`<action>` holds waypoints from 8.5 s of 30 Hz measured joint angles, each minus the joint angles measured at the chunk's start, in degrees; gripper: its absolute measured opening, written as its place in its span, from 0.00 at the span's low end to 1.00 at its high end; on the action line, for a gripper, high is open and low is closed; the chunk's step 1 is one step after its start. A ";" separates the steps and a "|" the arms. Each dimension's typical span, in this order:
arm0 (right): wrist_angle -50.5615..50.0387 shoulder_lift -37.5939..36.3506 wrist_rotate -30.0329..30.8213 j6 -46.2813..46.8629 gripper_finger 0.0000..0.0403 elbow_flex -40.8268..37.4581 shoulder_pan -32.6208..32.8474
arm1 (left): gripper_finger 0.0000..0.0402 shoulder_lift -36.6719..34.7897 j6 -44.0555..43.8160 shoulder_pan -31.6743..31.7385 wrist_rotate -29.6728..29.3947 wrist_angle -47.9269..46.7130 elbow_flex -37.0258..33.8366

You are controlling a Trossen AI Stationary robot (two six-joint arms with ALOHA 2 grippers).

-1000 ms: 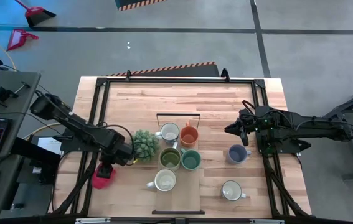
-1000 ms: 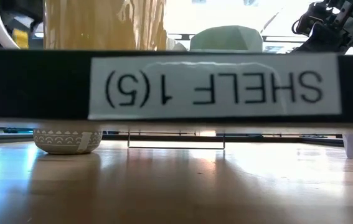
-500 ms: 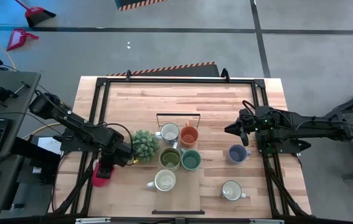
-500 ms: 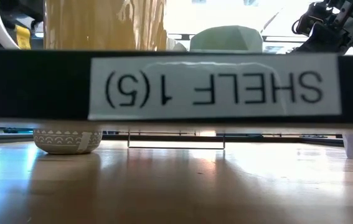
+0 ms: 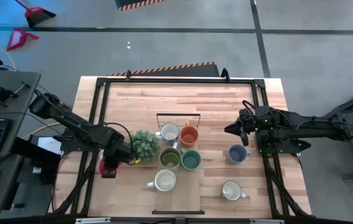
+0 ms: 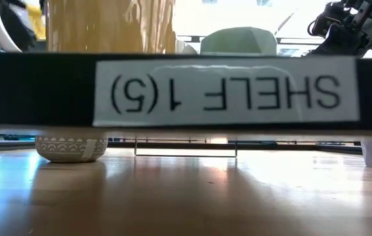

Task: Place coffee mugs
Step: Adjust the red mug on the table, then put the purple mug on the shelf

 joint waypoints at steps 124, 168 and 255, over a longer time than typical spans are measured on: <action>-0.37 0.02 -0.36 1.00 0.11 0.00 0.00 | 0.38 15.51 -34.61 -23.37 -39.42 8.88 30.00; -47.00 41.21 18.99 22.93 0.11 37.26 41.02 | 0.38 -10.42 -4.46 0.17 -71.72 -3.05 28.78; -55.81 68.43 24.24 48.66 0.00 78.07 38.89 | 0.38 -12.41 1.10 -1.14 -71.44 -4.57 26.89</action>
